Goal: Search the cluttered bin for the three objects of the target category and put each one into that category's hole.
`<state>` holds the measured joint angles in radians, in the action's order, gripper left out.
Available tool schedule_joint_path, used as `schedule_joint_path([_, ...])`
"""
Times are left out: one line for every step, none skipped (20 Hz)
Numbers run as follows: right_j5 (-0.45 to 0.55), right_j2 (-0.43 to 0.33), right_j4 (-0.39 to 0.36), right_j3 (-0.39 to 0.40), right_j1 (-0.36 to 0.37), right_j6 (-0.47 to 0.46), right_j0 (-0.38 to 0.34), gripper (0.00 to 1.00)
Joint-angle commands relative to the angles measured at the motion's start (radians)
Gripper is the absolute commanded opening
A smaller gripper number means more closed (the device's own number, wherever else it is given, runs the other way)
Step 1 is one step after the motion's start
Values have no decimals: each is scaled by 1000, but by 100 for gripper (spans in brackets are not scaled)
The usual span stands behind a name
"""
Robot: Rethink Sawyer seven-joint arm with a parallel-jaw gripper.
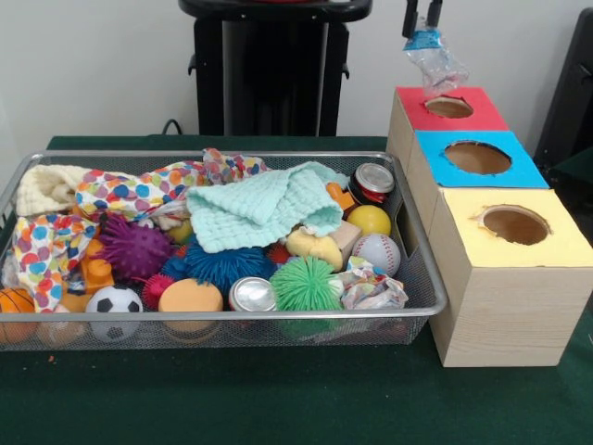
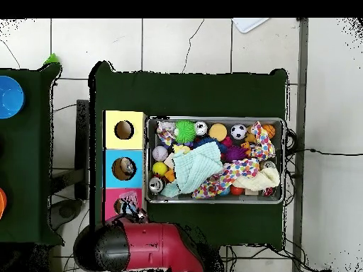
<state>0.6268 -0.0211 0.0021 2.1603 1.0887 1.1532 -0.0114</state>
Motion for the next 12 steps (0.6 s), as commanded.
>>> schedule_joint_path([-37,4,62,-75,-95,347,43,0])
schedule_joint_path([-25,8,61,-92,-101,353,51,0])
schedule_joint_path([-15,12,58,-105,-104,358,59,0])
schedule_joint_path([-6,15,56,-117,-104,362,65,0])
schedule_joint_path([5,18,56,-121,-99,363,68,0])
schedule_joint_path([21,19,58,-131,-96,369,74,0])
schedule_joint_path([36,21,60,-140,-92,371,75,0])
schedule_joint_path([50,22,61,-148,-89,373,77,0])
schedule_joint_path([53,21,59,-147,-86,367,73,0])
schedule_joint_path([64,20,61,-159,-87,368,73,0])
schedule_joint_path([72,19,61,-165,-85,369,70,0])
schedule_joint_path([83,18,63,-176,-86,371,69,0])
